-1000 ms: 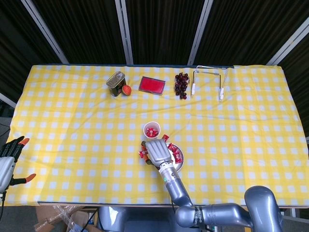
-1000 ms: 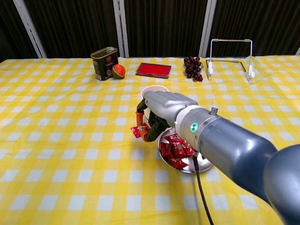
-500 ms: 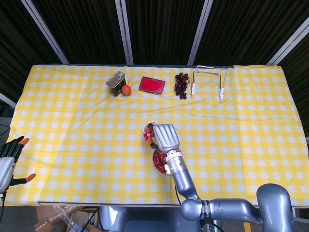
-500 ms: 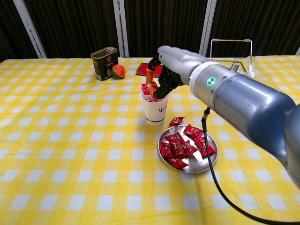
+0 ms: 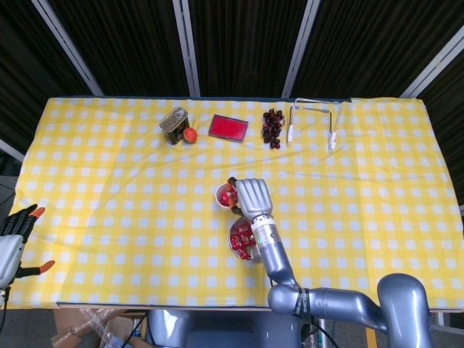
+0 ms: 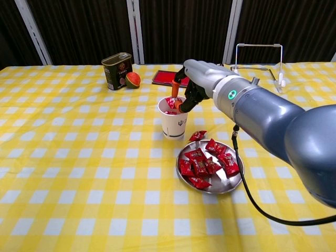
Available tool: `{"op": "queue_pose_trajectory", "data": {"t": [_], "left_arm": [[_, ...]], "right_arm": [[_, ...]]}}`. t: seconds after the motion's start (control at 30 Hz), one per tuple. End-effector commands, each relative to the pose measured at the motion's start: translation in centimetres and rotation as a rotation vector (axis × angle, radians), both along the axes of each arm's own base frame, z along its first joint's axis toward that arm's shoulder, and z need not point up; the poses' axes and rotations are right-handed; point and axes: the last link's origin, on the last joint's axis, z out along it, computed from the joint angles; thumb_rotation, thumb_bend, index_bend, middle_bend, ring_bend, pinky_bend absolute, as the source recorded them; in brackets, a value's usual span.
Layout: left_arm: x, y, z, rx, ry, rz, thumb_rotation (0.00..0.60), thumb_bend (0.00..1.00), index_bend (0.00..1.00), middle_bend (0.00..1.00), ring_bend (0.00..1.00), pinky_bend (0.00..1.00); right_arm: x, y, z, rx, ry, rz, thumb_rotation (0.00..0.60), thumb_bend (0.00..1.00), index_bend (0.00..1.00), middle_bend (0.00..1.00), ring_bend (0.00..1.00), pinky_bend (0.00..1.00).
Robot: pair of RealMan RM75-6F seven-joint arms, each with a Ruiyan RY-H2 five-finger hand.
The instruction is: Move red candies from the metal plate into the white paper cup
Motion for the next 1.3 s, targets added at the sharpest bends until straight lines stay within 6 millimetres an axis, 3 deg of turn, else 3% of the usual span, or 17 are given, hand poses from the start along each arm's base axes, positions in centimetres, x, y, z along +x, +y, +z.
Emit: {"op": "queue_pose_trajectory", "data": {"t": [0.03,0.33,0.6,0.87,1.1,1.3], "left_arm": [[0.0,0.0,0.0,0.0,-0.001,0.001,0.6,0.02,0.0,0.0,0.0,0.0],[0.0,0.0,0.0,0.002,0.001,-0.002,0.6,0.02,0.0,0.0,0.0,0.0],[0.1,-0.1,0.0,0.005,0.008,-0.009,0.6,0.02,0.0,0.0,0.0,0.0],[0.2,-0.3,0.0,0.016,0.013,-0.018,0.6,0.02,0.0,0.0,0.0,0.0],[0.4,-0.5,0.0,0.025,0.009,-0.022,0.6,0.02,0.0,0.0,0.0,0.0],[0.3,-0.5,0.0,0.027,0.011,-0.022,0.6,0.02,0.0,0.0,0.0,0.0]], "right_arm": [[0.0,-0.1,-0.2,0.001,0.002,-0.001,0.6,0.51,0.38,0.87,0.92,1.0],[-0.1,0.3,0.8,-0.016,0.011,0.018,0.6,0.5,0.35,0.87,0.92,1.0],[-0.5,2.5,3.2,-0.015,0.02,0.05,0.6,0.46,0.36,0.87,0.92,1.0],[-2.5,4.6,5.7,-0.02,0.075,0.019,0.6,0.4,0.37,0.87,0.92,1.0],[-4.3,4.2,6.8,-0.047,0.113,-0.046,0.6,0.38,0.36,0.87,0.92,1.0],[-5.4,4.0,6.2,-0.002,0.121,-0.119,0.6,0.38,0.35,0.87,0.92,1.0]]}}
